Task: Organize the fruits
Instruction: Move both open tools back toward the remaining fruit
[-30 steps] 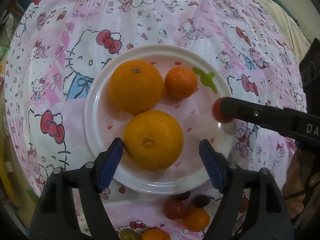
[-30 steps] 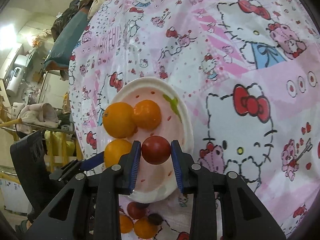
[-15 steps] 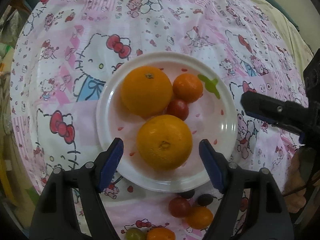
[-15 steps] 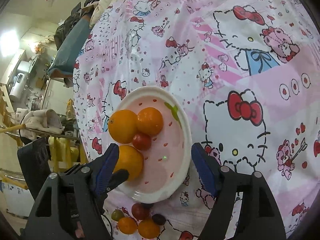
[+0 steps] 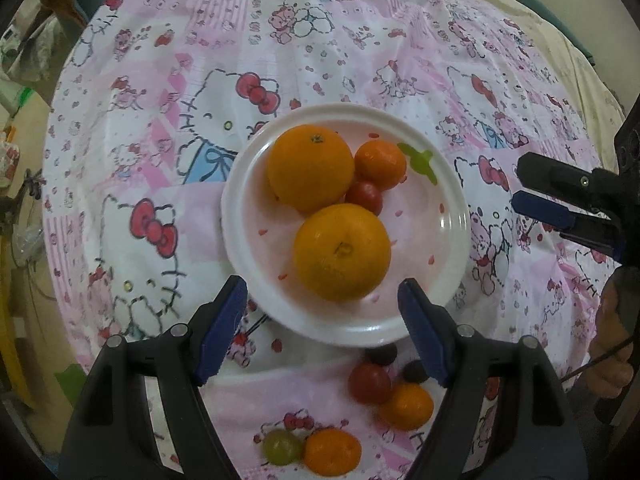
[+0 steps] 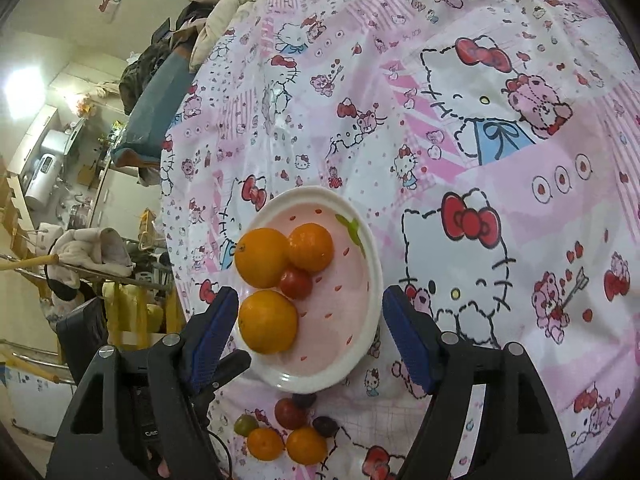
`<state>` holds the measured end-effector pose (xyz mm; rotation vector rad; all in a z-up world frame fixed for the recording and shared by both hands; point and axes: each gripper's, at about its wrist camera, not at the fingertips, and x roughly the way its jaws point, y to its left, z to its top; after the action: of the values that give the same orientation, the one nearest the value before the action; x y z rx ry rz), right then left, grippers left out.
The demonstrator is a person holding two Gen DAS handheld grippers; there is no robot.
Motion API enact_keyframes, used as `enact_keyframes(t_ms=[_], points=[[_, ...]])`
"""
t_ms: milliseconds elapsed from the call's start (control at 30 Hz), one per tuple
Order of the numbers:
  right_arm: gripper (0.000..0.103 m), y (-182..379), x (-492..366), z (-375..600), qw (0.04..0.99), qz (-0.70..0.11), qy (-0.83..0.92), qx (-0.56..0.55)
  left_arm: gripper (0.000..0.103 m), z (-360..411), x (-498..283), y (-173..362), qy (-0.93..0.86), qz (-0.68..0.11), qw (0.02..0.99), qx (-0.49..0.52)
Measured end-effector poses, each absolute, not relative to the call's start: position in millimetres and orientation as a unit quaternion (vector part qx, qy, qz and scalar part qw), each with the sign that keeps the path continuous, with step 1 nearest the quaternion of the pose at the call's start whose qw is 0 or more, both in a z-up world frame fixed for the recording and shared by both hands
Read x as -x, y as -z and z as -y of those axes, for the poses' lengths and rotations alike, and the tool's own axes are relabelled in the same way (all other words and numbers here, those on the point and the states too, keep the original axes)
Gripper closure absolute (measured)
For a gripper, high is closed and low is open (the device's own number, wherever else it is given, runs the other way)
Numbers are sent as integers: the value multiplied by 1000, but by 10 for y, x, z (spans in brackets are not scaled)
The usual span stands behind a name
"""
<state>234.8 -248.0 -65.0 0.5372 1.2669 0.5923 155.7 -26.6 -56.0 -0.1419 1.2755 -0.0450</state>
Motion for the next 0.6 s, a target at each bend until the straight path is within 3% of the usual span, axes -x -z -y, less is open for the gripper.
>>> enact_keyframes(t_ms=[600], points=[[25,380,-1855,2558,724,-563,-295,-268,28,-23,-891,332,-10,-576,811,105]])
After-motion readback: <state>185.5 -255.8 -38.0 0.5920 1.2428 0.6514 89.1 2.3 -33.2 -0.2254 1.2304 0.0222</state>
